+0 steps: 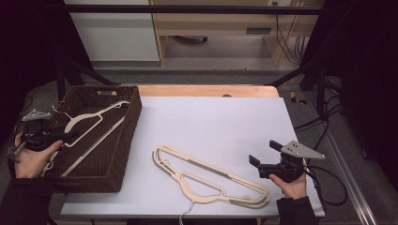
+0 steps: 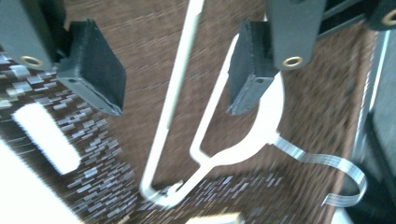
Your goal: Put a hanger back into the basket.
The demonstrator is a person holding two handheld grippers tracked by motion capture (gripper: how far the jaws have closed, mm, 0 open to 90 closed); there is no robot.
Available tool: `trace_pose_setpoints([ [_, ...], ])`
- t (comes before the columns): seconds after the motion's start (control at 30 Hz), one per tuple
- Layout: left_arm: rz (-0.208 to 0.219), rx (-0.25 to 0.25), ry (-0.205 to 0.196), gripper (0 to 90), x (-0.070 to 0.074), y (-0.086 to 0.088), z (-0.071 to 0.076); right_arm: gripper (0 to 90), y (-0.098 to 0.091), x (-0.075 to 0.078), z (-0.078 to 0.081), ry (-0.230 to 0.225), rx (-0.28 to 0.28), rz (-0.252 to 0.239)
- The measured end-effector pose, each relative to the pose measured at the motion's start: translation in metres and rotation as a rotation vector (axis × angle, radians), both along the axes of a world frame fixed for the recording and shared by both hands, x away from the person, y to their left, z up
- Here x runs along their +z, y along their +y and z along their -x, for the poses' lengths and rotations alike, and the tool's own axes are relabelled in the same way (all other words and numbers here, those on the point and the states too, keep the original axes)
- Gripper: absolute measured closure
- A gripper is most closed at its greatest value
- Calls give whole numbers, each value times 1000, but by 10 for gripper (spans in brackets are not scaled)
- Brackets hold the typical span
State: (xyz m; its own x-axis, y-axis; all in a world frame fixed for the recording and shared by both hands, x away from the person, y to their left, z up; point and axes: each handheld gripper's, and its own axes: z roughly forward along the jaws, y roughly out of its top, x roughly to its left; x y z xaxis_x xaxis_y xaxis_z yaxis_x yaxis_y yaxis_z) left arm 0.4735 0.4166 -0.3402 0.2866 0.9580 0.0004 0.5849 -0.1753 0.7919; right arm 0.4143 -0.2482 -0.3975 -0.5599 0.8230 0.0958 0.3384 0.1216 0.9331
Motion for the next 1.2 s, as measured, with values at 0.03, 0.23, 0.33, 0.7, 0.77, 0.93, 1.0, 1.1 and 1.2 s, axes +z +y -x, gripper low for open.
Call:
trace_pose_setpoints([
  [0.03,7,-21,-24,343,3,-6,4,43,0,1,0,-3,5,1],
  [0.23,60,-150,-163,270,16,-45,24,49,2,3,3,-8,18,-8],
  [0.33,90,-237,-225,246,20,-68,34,54,4,4,4,-9,33,-8],
  [0.7,156,-448,-286,137,5,-142,55,61,13,2,6,4,83,-7],
  [0.77,164,-470,-287,125,1,-152,59,61,16,2,6,5,94,-7],
  [0.93,185,-517,-264,101,-13,-170,62,61,26,3,8,7,129,-2],
  [1.0,195,-523,-255,103,-19,-173,61,60,29,2,9,6,144,3],
  [1.1,204,-531,-227,102,-30,-178,62,61,33,2,10,11,164,0],
  [1.2,206,-543,-212,105,-37,-180,64,69,39,1,11,16,193,11],
])
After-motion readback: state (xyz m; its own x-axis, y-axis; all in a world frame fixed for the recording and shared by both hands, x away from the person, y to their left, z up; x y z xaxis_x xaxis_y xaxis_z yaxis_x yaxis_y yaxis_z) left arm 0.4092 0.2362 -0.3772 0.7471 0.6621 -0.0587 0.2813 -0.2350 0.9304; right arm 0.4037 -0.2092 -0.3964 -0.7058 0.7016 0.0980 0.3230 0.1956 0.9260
